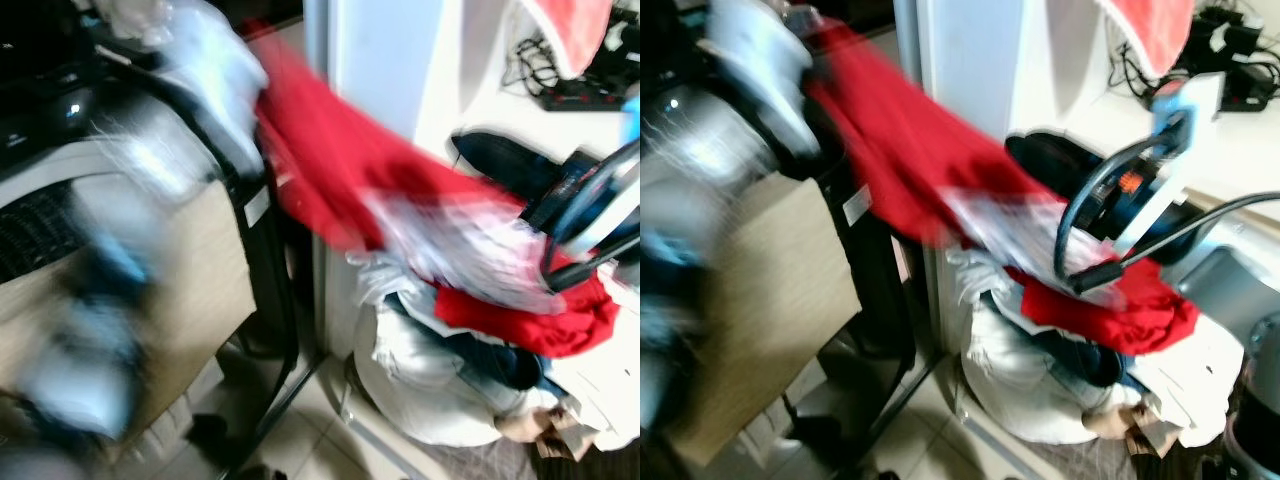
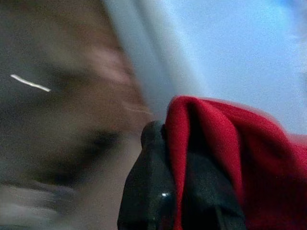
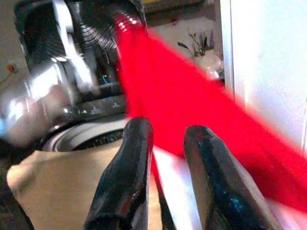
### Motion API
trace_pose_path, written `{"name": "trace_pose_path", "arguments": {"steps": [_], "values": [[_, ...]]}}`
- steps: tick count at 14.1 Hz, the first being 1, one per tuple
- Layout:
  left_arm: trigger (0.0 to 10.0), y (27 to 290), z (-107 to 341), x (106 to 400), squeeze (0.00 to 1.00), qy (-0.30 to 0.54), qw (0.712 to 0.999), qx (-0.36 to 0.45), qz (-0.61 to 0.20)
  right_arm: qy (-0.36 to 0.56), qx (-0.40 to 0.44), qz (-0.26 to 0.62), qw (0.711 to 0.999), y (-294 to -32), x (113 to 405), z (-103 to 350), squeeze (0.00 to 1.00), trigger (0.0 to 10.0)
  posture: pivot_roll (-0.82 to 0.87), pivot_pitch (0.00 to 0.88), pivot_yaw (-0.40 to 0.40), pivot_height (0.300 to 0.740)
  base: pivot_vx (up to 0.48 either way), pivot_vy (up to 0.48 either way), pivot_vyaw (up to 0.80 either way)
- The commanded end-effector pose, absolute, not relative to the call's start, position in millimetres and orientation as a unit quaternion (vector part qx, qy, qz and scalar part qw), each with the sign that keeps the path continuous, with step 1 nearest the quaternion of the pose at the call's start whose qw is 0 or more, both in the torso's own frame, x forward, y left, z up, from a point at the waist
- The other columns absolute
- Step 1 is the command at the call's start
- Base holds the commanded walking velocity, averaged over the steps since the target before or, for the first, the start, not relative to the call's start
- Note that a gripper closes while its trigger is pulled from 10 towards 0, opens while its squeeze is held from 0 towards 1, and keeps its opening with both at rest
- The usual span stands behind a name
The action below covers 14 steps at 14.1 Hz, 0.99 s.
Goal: Clothes washing
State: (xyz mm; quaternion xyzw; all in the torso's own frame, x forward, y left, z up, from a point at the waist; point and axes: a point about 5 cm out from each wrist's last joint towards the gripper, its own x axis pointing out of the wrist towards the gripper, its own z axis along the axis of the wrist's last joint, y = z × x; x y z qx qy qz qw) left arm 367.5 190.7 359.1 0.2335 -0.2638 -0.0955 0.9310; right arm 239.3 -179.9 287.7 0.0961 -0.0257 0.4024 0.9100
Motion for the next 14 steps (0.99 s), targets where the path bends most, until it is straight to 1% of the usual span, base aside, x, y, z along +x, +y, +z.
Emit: {"name": "trace_pose_path", "arguments": {"steps": [1,2,3,4,5,6,7,8,9,10,11,12,14], "values": [[0.0,230.9,429.5,342.8,0.0,-0.384,0.871,0.297,0.074,-0.035,0.089,0.401,0.911,-177.9,239.4,290.4,0.0,10.0,-0.16,0.0,0.068,0.74,0.0,0.0,0.0],[0.0,252.0,471.5,320.0,0.0,-0.435,0.813,0.352,0.161,-0.042,0.092,0.393,0.914,-178.7,241.9,291.5,0.0,10.0,-0.16,0.0,0.067,0.74,0.0,0.0,0.0],[0.0,258.0,483.5,317.1,0.0,-0.432,0.794,0.39,0.172,-0.045,0.09,0.389,0.916,-178.8,244.0,291.2,0.0,10.0,-0.15,0.0,0.066,0.74,0.0,0.0,0.0],[0.0,255.9,441.7,351.7,0.0,-0.322,0.851,0.404,0.099,-0.042,0.082,0.39,0.916,-173.7,244.8,286.7,0.0,10.0,-0.15,0.0,0.069,0.74,0.0,0.0,0.0],[0.0,255.7,428.8,360.6,0.0,-0.286,0.861,0.412,0.081,-0.04,0.078,0.391,0.916,-172.2,244.5,285.4,0.0,10.0,-0.15,0.0,0.069,0.74,0.0,0.0,0.0],[0.0,256.1,402.4,375.3,0.0,-0.224,0.885,0.405,0.045,-0.034,0.073,0.396,0.915,-168.2,243.2,282.8,0.0,10.0,-0.15,0.0,0.072,0.74,0.0,0.0,0.0],[10.0,262.0,365.6,389.6,0.0,-0.13,0.908,0.396,0.028,-0.021,0.061,0.404,0.912,-162.7,240.7,277.9,0.0,10.0,-0.16,0.0,0.076,0.74,0.0,0.0,0.0],[10.0,264.8,347.9,393.9,0.0,-0.089,0.925,0.369,0.009,-0.009,0.053,0.409,0.911,-159.7,239.3,274.0,0.0,10.0,-0.16,0.0,0.077,0.74,0.0,0.0,0.0],[10.0,275.4,308.9,397.5,0.0,0.01,0.943,0.333,-0.008,0.033,0.025,0.418,0.908,-151.2,235.6,259.5,0.0,10.0,-0.17,0.0,0.08,0.74,0.0,0.0,0.0],[10.0,280.8,292.6,396.9,0.0,0.054,0.945,0.324,-0.013,0.052,0.012,0.424,0.904,-147.0,233.3,252.2,0.0,10.0,-0.17,0.0,0.08,0.74,0.0,0.0,0.0],[10.0,291.5,273.3,393.6,0.0,0.11,0.945,0.308,-0.01,0.071,0.0,0.436,0.897,-138.7,229.1,241.8,0.0,10.0,-0.17,0.0,0.08,0.74,0.0,0.0,0.0],[10.0,301.4,267.4,390.0,1.0,0.136,0.945,0.297,0.002,0.078,-0.002,0.445,0.892,-132.5,226.4,237.4,0.0,10.0,-0.17,0.0,0.076,0.74,0.0,0.0,0.0],[10.0,311.3,265.7,385.4,1.0,0.167,0.944,0.284,0.007,0.083,-0.004,0.452,0.888,-128.3,224.8,234.2,0.0,10.0,-0.17,0.0,0.076,0.74,0.0,0.0,0.0]]}}
